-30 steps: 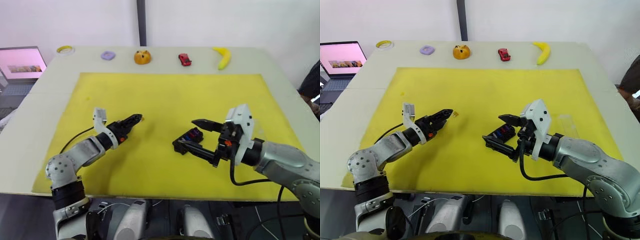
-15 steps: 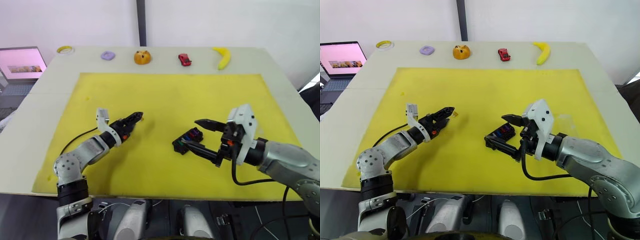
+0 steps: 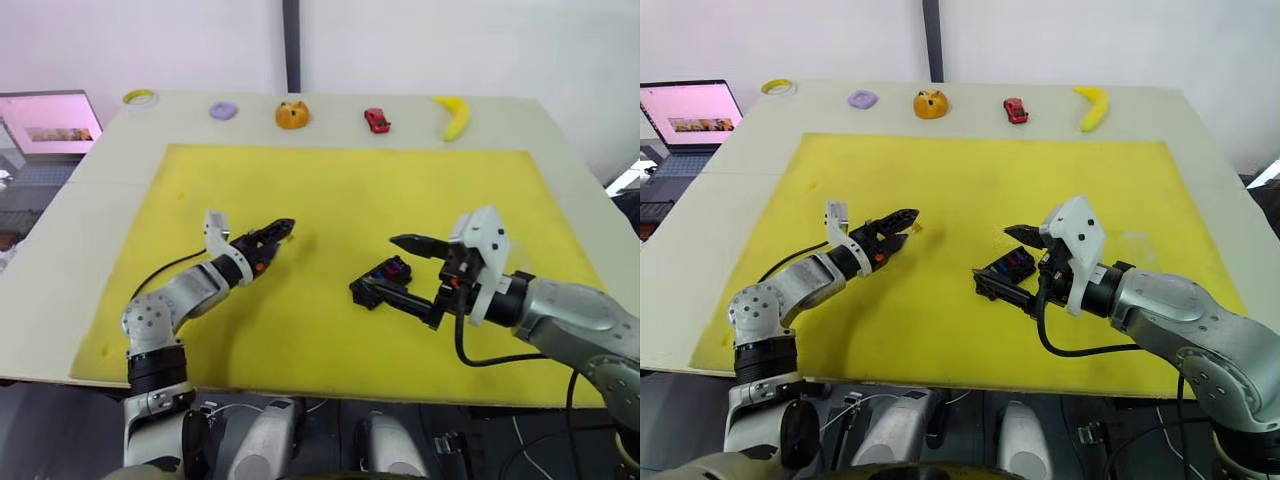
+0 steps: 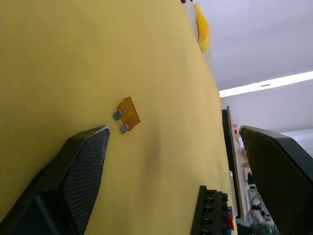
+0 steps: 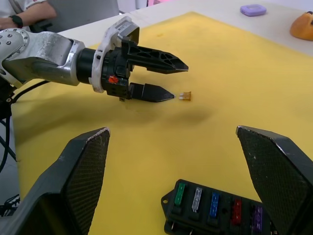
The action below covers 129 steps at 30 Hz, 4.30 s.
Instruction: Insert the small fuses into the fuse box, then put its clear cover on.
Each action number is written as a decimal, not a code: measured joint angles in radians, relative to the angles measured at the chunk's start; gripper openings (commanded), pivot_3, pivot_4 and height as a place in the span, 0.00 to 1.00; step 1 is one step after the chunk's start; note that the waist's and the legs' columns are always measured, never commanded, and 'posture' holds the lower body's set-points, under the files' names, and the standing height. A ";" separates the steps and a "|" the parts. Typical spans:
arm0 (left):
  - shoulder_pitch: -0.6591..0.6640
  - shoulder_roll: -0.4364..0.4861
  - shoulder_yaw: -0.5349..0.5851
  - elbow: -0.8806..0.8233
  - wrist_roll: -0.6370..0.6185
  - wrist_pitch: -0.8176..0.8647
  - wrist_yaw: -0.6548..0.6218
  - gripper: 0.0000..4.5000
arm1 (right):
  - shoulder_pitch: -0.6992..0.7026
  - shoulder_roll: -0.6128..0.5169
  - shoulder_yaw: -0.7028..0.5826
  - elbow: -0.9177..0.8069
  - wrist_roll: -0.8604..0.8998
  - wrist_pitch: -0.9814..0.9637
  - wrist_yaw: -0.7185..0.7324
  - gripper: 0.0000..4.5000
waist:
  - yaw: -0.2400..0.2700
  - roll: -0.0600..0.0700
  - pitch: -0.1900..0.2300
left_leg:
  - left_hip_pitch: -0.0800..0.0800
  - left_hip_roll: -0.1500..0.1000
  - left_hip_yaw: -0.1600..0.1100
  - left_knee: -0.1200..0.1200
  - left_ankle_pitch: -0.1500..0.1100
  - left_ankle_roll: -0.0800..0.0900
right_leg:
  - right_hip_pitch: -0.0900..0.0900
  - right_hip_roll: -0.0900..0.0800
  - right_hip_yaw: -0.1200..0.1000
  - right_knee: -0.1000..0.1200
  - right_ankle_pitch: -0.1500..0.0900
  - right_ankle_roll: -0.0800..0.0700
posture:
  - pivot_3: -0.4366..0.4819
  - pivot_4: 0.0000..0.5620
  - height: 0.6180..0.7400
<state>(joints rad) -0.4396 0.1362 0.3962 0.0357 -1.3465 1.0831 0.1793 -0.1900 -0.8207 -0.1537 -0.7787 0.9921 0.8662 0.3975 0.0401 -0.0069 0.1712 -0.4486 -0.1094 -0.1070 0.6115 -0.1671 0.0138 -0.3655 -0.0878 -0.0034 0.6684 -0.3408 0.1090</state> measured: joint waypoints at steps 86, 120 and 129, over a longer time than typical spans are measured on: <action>-0.105 -0.084 -0.004 0.137 0.090 -0.005 0.079 0.58 | 0.136 -0.048 -0.065 -0.063 0.127 0.036 -0.103 1.00 | 0.030 0.000 0.000 | 0.001 -0.002 0.000 0.000 -0.001 0.001 | 0.004 -0.002 0.000 -0.005 -0.001 -0.001 | 0.48 0.27 0.96; -0.107 -0.092 0.018 0.149 0.093 0.001 0.050 0.58 | 0.142 -0.060 -0.066 -0.044 0.080 0.018 -0.062 1.00 | 0.028 -0.001 0.000 | 0.000 -0.002 -0.001 0.000 -0.003 -0.001 | 0.004 -0.002 0.000 -0.006 -0.001 -0.001 | 0.48 0.27 0.96; -0.116 -0.102 0.018 0.166 0.098 0.000 0.044 0.07 | 0.137 -0.060 -0.066 -0.041 0.070 0.018 -0.048 1.00 | 0.026 -0.001 0.000 | 0.000 -0.002 0.000 0.000 -0.003 -0.001 | 0.003 -0.002 0.000 -0.006 -0.001 -0.001 | 0.48 0.27 0.96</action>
<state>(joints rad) -0.5557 0.0343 0.4143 0.2013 -1.2485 1.0831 0.2237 -0.0532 -0.8806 -0.2198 -0.8201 1.0621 0.8839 0.3497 0.0660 -0.0077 0.1710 -0.4488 -0.1115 -0.1075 0.6111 -0.1704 0.0128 -0.3623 -0.0896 -0.0038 0.6623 -0.3415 0.1084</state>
